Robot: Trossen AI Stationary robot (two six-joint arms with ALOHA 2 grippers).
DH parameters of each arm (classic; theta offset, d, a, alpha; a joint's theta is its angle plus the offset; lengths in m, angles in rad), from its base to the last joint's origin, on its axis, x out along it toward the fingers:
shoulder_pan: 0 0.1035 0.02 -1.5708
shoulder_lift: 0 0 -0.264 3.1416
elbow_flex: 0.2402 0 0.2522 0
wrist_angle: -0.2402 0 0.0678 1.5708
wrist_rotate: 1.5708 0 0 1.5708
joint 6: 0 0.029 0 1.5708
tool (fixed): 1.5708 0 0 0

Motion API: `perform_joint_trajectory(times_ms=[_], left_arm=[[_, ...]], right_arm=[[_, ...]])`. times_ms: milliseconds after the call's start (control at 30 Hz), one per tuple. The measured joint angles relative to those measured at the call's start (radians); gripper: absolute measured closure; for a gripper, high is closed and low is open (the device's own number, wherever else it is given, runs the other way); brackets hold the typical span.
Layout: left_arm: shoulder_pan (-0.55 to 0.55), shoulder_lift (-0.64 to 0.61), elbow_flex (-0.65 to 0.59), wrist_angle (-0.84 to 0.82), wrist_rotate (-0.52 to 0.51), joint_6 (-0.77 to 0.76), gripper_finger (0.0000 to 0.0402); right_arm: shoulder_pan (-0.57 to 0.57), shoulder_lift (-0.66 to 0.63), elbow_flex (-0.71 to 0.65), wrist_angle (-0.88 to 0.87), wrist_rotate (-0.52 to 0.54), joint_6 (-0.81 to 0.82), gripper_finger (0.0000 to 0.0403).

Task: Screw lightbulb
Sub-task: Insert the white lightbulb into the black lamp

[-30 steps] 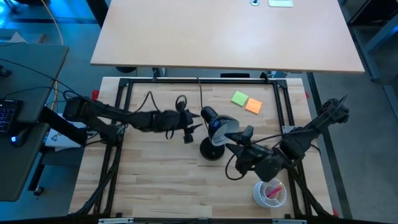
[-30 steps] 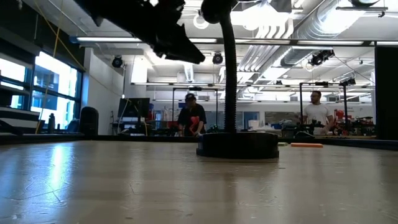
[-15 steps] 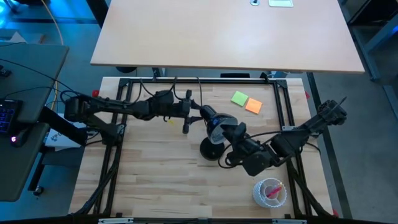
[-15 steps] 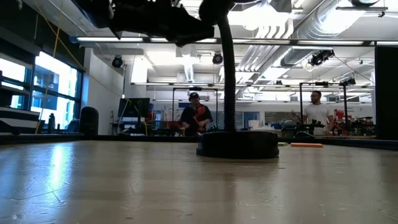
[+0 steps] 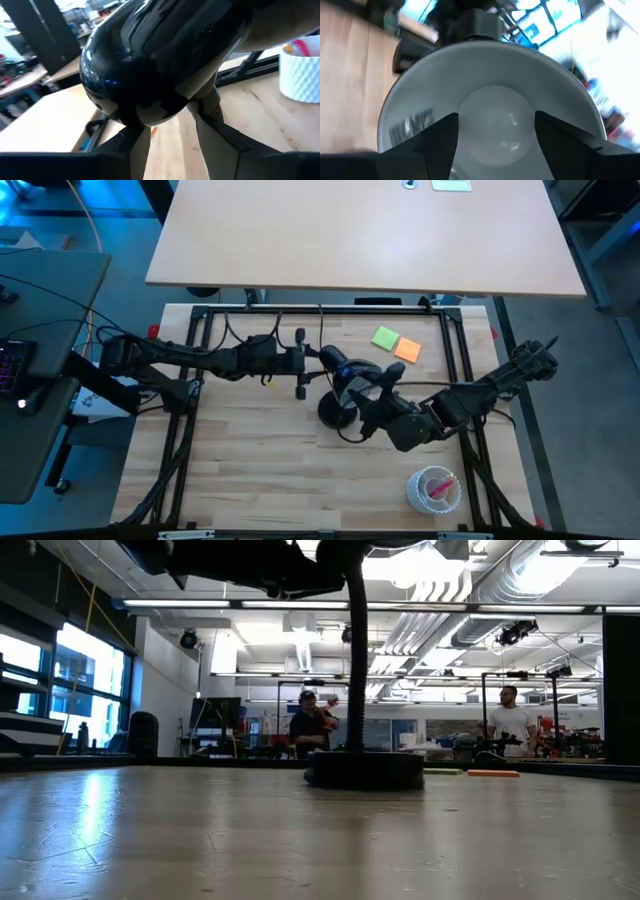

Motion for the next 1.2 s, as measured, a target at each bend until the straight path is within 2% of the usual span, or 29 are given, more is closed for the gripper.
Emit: perform_joint_trajectory(times_ms=[233, 367, 467, 600, 800, 900, 1000, 1200], left_arm=[[-0.026, -0.003, 0.001, -0.021, -0.096, 0.006, 0.0250], [-0.033, -0.004, 0.004, -0.030, -0.103, 0.002, 0.0250], [-0.026, -0.017, 0.005, -0.068, -0.104, 0.008, 0.0250], [0.016, -0.077, 0.004, -0.208, -0.071, -0.037, 0.0250], [0.084, -0.139, 0.005, -0.384, -0.033, -0.140, 0.0250], [0.112, -0.143, 0.005, -0.402, -0.035, -0.168, 0.0250], [0.134, -0.133, 0.005, -0.401, -0.036, -0.176, 0.0250], [0.156, -0.121, 0.004, -0.312, -0.037, -0.113, 0.0250]], right_arm=[[-0.024, -0.002, 0.000, 0.069, 0.013, 0.507, 0.0149], [-0.025, -0.009, 0.000, 0.085, 0.016, 0.534, 0.0149], [-0.016, -0.021, 0.000, 0.107, 0.015, 0.432, 0.0149], [-0.003, -0.040, -0.001, 0.138, 0.016, 0.230, 0.0149], [0.003, -0.045, -0.001, 0.095, 0.007, -0.348, 0.0149], [0.005, -0.045, -0.001, -0.003, -0.014, -0.537, 0.0149], [0.005, -0.045, -0.001, -0.087, 0.005, -0.634, 0.0149], [-0.024, -0.045, -0.001, -0.124, -0.056, -0.645, 0.0149]])
